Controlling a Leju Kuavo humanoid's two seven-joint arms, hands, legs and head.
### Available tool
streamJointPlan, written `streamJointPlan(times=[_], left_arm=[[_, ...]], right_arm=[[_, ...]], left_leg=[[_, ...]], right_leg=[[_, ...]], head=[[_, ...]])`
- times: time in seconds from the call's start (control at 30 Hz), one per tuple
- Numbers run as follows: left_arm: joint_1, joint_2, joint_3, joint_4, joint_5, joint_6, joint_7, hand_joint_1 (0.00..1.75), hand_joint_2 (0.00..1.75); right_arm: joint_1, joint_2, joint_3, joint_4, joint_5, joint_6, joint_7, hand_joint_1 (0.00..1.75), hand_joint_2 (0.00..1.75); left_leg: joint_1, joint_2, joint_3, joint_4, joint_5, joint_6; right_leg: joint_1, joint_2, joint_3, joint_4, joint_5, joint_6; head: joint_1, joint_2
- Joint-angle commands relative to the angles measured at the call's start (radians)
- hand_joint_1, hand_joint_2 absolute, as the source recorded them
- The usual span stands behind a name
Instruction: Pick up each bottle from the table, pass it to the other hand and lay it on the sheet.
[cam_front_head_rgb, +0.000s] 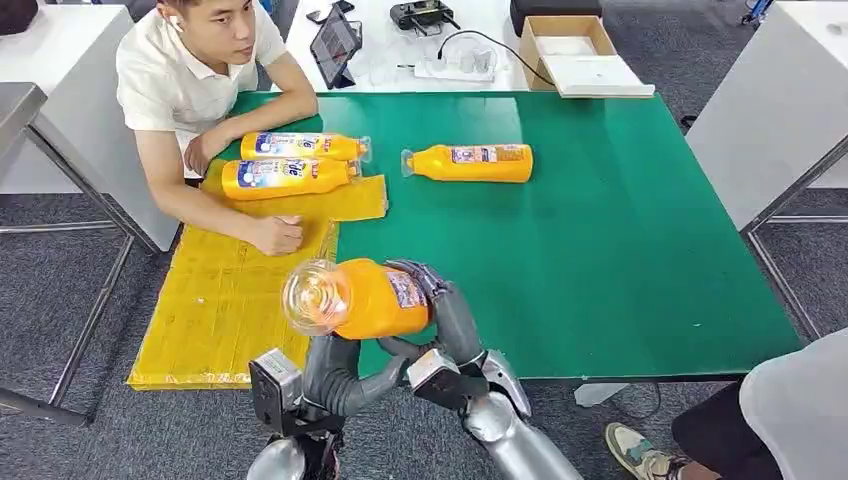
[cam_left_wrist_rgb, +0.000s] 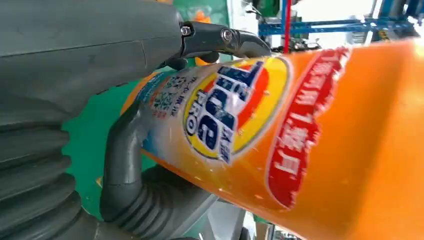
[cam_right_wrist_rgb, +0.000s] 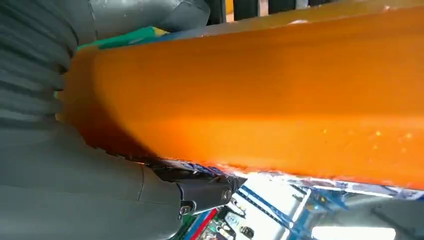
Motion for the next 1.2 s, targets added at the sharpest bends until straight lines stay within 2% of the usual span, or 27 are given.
streamJointPlan(times=[0.03, 0.13, 0.4, 0.43, 0.47, 0.5, 0.87, 0.9, 0.93, 1.07, 1.1, 1.2], left_arm=[[-0.045, 0.018, -0.038, 0.034, -0.006, -0.003, 0.01, 0.0, 1.75], [-0.054, 0.01, -0.032, 0.039, -0.032, 0.025, -0.004, 0.0, 1.75], [-0.076, -0.027, 0.033, 0.089, 0.01, 0.071, 0.038, 0.0, 1.75], [-0.081, -0.032, 0.04, 0.089, 0.025, 0.07, 0.036, 0.33, 1.75], [-0.086, -0.039, 0.055, 0.087, 0.043, 0.077, 0.028, 1.59, 1.75], [-0.089, -0.038, 0.055, 0.086, 0.043, 0.076, 0.028, 1.75, 1.75], [-0.092, -0.04, 0.054, 0.065, 0.058, 0.101, 0.02, 1.75, 1.75], [-0.094, -0.038, 0.057, 0.067, 0.061, 0.1, 0.019, 1.75, 1.75], [-0.098, -0.036, 0.057, 0.073, 0.075, 0.089, 0.015, 1.75, 1.75], [-0.079, -0.049, 0.073, 0.055, 0.106, 0.083, 0.013, 1.75, 1.75], [-0.08, -0.043, 0.078, 0.048, 0.108, 0.083, 0.01, 1.75, 1.75], [-0.083, -0.03, 0.103, 0.04, 0.106, 0.09, 0.001, 1.75, 1.75]], right_arm=[[-0.052, 0.01, 0.123, 0.154, 0.026, 0.011, 0.015, 1.75, 1.75], [-0.059, 0.017, 0.15, 0.19, 0.028, 0.045, 0.031, 1.75, 1.75], [-0.063, 0.012, 0.209, 0.2, 0.132, -0.026, 0.039, 1.75, 1.75], [-0.061, 0.015, 0.214, 0.2, 0.136, -0.029, 0.04, 1.75, 1.75], [-0.059, 0.017, 0.227, 0.202, 0.142, -0.028, 0.038, 1.75, 1.75], [-0.058, 0.018, 0.23, 0.203, 0.144, -0.029, 0.038, 1.75, 1.75], [-0.06, 0.04, 0.283, 0.249, 0.139, -0.021, 0.021, 1.75, 1.75], [-0.062, 0.042, 0.285, 0.248, 0.139, -0.02, 0.021, 0.73, 1.75], [-0.058, 0.046, 0.282, 0.24, 0.129, -0.033, 0.017, 0.0, 1.75], [-0.05, 0.047, 0.286, 0.221, 0.126, -0.059, 0.01, 0.0, 1.75], [-0.045, 0.046, 0.289, 0.213, 0.123, -0.068, -0.003, 0.0, 0.0], [-0.037, 0.042, 0.297, 0.201, 0.117, -0.075, -0.02, 0.0, 0.0]], left_leg=[[0.001, 0.001, 0.002, -0.001, 0.0, -0.001], [0.001, 0.0, 0.002, -0.001, 0.0, -0.001], [0.001, 0.0, 0.002, -0.001, 0.0, -0.002], [0.001, 0.0, 0.001, 0.0, 0.0, -0.002], [0.001, 0.0, 0.001, 0.0, 0.0, -0.001], [0.002, -0.001, 0.001, 0.0, 0.0, -0.002], [0.001, -0.001, 0.001, -0.001, 0.0, -0.001], [0.002, -0.001, 0.002, 0.0, 0.0, -0.002], [0.002, -0.002, 0.001, 0.0, 0.0, -0.002], [0.001, -0.001, 0.001, 0.0, 0.0, -0.001], [0.001, -0.001, 0.0, 0.0, 0.0, -0.001], [0.001, -0.001, 0.0, 0.0, 0.0, -0.001]], right_leg=[[0.001, 0.0, 0.002, -0.002, 0.0, -0.002], [0.001, -0.001, 0.002, -0.001, 0.0, -0.002], [0.001, -0.001, 0.002, -0.002, 0.001, -0.002], [0.001, -0.001, 0.001, -0.001, 0.0, -0.002], [0.001, -0.002, 0.001, -0.001, 0.0, -0.001], [0.002, -0.002, 0.002, -0.001, 0.0, -0.002], [0.001, -0.003, 0.002, -0.001, 0.0, -0.002], [0.002, -0.003, 0.002, -0.002, 0.0, -0.002], [0.002, -0.004, 0.002, -0.001, 0.0, -0.002], [0.001, -0.003, 0.001, -0.001, 0.0, -0.002], [0.001, -0.002, 0.0, -0.001, 0.0, -0.002], [0.001, -0.002, 0.0, -0.001, 0.0, -0.001]], head=[[0.0, 0.0], [0.0, 0.0], [0.0, 0.0], [0.0, 0.0], [0.0, 0.0], [0.0, 0.0], [0.0, 0.0], [0.0, 0.0], [0.0, 0.0], [0.0, 0.0], [0.0, 0.0], [0.0, 0.0]])
